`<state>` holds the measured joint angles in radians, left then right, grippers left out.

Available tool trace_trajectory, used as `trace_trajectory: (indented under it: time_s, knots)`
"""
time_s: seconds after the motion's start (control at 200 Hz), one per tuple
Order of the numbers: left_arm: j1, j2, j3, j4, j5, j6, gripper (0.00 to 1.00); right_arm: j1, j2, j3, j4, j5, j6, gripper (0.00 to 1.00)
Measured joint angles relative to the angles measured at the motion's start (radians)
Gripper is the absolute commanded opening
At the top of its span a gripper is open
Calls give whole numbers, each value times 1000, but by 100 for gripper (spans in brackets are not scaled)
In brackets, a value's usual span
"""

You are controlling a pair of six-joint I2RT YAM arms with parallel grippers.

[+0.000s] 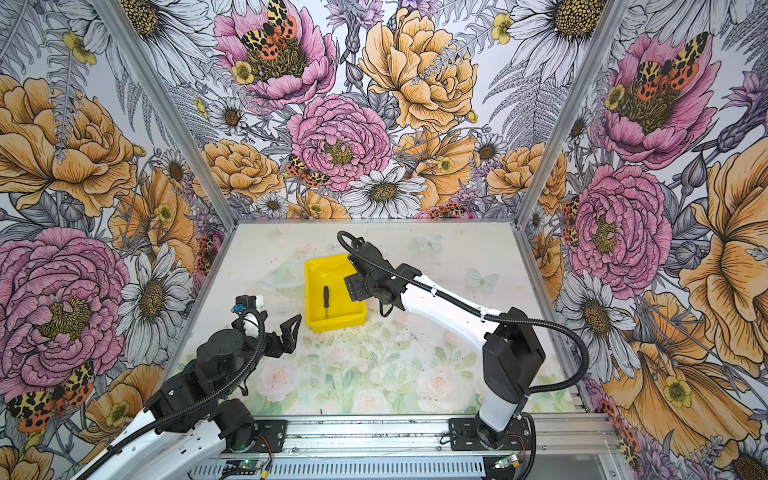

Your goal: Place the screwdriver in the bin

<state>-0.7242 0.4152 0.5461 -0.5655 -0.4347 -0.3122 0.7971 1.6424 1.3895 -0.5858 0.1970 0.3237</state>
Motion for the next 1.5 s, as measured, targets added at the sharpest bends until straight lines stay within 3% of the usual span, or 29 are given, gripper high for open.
trace_trajectory:
  time_s: [0.25,0.465,0.611,0.791,1.016,1.216,1.496]
  knots:
    - [29,-1,-1,0,-77,-5,99,-69,-212,-260,41,10,-40,99]
    - [70,-3,-34,23,-122,3,99,-125,-393,-428,70,58,-45,99]
    - [188,23,-70,79,-102,49,98,-181,-489,-492,100,149,-22,99]
    - [398,94,-135,245,24,124,99,-270,-596,-583,138,264,24,100]
    - [566,218,-213,453,139,200,99,-481,-620,-664,165,308,62,100]
    - [632,360,-214,578,182,248,99,-586,-612,-755,277,318,51,99]
    - [711,506,-238,752,227,240,99,-718,-539,-875,553,123,-61,100]
